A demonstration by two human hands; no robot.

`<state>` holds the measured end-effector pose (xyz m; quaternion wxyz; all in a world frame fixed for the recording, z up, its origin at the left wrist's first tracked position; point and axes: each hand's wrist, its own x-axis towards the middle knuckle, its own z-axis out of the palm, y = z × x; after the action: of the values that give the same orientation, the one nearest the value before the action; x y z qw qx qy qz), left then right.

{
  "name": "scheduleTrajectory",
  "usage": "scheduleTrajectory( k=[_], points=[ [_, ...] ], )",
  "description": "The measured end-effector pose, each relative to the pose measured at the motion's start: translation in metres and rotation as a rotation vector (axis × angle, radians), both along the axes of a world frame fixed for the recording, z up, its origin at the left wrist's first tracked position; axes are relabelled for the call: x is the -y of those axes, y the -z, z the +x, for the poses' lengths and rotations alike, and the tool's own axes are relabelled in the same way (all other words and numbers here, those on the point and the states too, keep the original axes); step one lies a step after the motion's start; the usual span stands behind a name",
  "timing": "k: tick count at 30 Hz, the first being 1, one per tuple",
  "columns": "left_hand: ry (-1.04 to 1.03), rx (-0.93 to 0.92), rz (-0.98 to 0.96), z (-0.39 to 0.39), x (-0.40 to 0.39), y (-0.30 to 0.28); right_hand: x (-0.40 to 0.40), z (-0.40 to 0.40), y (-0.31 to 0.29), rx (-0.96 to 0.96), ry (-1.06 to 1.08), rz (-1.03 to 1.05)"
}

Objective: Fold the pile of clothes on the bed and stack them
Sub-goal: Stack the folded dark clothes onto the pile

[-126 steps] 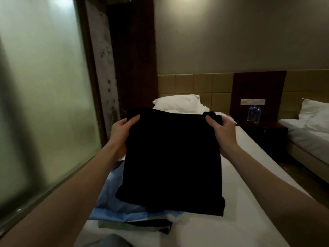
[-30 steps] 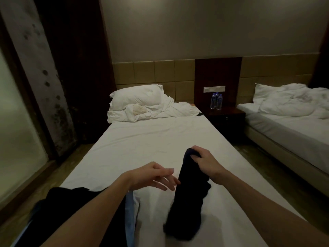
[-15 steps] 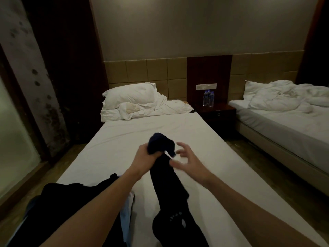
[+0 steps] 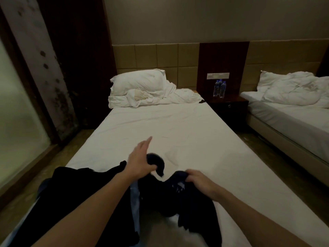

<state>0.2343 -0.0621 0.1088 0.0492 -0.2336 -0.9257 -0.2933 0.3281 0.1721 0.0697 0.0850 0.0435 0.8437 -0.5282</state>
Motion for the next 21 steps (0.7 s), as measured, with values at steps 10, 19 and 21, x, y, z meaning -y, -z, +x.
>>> scheduleTrajectory(
  k=[10,19,21],
  points=[
    [0.279,-0.083,0.365,0.005,-0.034,-0.030,0.004,-0.024,-0.090,-0.092,-0.080,-0.224],
    [-0.153,0.194,0.703,0.001,-0.008,-0.056,0.035,-0.024,-0.054,-0.170,0.018,-0.379],
    [-0.183,0.129,0.609,-0.002,0.001,-0.056,0.035,-0.024,-0.074,-0.223,0.198,-0.483]
  ],
)
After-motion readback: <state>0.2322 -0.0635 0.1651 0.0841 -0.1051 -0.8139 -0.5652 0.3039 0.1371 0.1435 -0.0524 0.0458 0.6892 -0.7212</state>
